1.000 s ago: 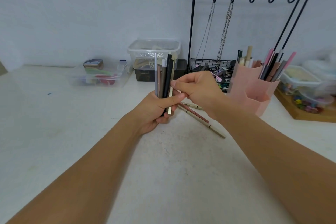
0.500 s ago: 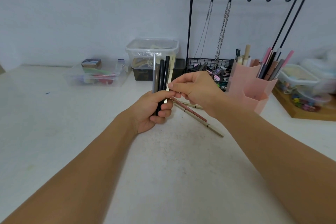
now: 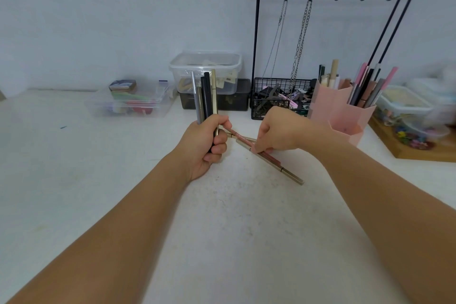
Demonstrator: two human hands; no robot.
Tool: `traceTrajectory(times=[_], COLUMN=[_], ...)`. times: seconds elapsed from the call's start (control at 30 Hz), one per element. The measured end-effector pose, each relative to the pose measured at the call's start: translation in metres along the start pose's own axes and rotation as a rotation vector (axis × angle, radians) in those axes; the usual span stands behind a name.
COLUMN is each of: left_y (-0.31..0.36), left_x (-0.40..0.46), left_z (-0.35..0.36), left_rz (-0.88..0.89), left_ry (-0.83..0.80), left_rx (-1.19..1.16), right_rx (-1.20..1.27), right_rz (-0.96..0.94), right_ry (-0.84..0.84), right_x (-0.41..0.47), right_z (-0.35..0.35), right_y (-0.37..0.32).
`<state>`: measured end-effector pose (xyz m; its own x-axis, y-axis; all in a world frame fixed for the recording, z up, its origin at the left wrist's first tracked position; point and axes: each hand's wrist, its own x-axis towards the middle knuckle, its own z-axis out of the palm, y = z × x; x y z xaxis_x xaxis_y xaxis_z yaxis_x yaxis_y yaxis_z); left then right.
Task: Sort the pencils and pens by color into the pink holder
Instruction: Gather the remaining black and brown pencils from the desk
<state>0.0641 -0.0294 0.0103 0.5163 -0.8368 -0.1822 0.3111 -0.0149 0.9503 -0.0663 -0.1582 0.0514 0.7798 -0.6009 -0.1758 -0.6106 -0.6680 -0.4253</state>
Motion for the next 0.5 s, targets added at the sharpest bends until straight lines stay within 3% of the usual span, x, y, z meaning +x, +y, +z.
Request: traceTrajectory(times=[0.27, 0.5], left_y=[0.001, 0.001], left_x=[0.0, 0.0], left_z=[-0.002, -0.002], left_rz=[-0.036, -0.013], left_ry=[-0.003, -0.035], left_rx=[-0.013, -0.003], right_rx=[0.165, 0.756], right_rz=[0.074, -0.122], right_ry=[-0.046, 0.067], right_x=[-0.002, -0.01], right_z=[-0.001, -0.016], right_y=[-0.002, -0.009])
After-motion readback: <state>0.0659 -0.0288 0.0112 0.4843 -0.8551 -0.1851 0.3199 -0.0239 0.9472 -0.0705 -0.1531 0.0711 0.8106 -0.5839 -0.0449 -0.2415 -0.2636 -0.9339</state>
